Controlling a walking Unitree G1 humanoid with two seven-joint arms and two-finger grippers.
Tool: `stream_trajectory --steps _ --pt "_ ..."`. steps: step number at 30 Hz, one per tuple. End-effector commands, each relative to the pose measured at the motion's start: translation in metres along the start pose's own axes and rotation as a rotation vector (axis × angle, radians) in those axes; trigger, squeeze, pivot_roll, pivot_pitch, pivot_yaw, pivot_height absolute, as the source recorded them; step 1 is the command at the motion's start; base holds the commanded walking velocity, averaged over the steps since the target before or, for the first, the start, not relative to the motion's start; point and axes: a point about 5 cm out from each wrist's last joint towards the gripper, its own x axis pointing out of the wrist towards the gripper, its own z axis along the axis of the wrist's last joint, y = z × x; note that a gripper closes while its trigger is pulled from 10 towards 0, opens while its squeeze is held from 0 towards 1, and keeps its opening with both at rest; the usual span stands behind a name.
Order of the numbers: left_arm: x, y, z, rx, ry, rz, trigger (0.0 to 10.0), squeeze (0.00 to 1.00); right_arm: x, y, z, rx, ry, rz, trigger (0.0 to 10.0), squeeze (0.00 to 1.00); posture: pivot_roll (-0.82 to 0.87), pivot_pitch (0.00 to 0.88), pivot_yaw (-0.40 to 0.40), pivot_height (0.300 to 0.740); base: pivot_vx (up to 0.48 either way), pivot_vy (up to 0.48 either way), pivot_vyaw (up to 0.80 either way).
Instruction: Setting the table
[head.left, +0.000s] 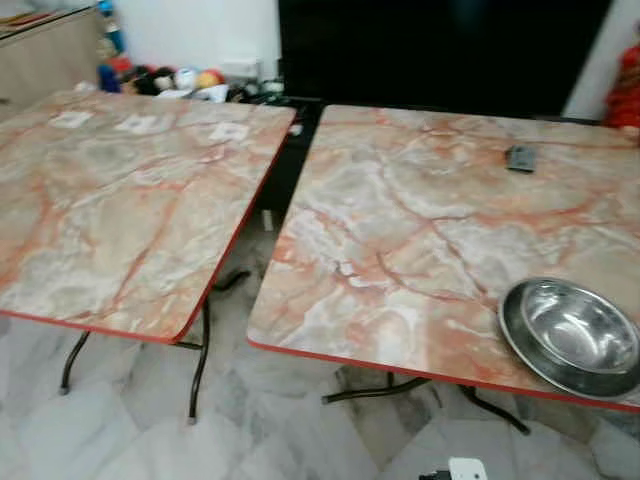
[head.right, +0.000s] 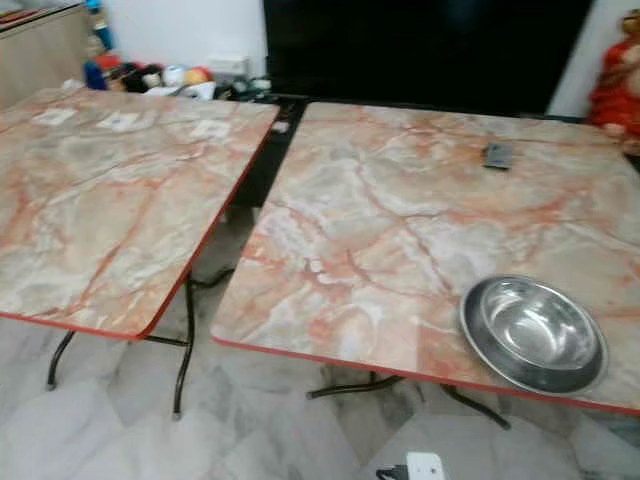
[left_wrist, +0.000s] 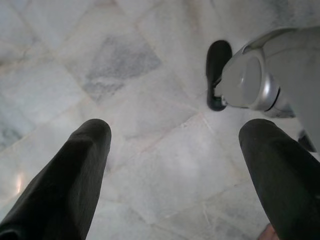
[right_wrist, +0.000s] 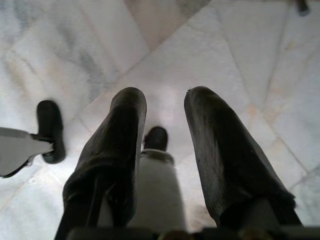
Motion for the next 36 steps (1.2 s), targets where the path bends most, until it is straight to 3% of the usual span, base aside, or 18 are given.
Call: stream_trajectory --steps 1,10,36 --pt "0.0001 0.0015 0.0009 0.016 0.002 0.002 10.0 0.00 -0.0014 -0.0010 -0.0074 0.025 0.021 -0.011 10.0 0.00 0.02 0.078 0.015 0.740 0.000 0.262 0.00" --pt "-0.0001 0.0020 0.0008 0.046 0.005 -0.012 10.0 0.00 -0.0019 0.0020 -0.0103 0.030 0.025 -0.008 10.0 0.00 0.01 0.078 0.032 0.740 0.000 0.265 0.00" --pt "0.0003 -0.0005 0.0012 0.036 0.004 -0.015 10.0 0.00 -0.0017 0.0030 -0.0104 0.005 0.031 0.001 10.0 0.00 0.02 0.036 0.023 0.740 0.000 0.286 0.00"
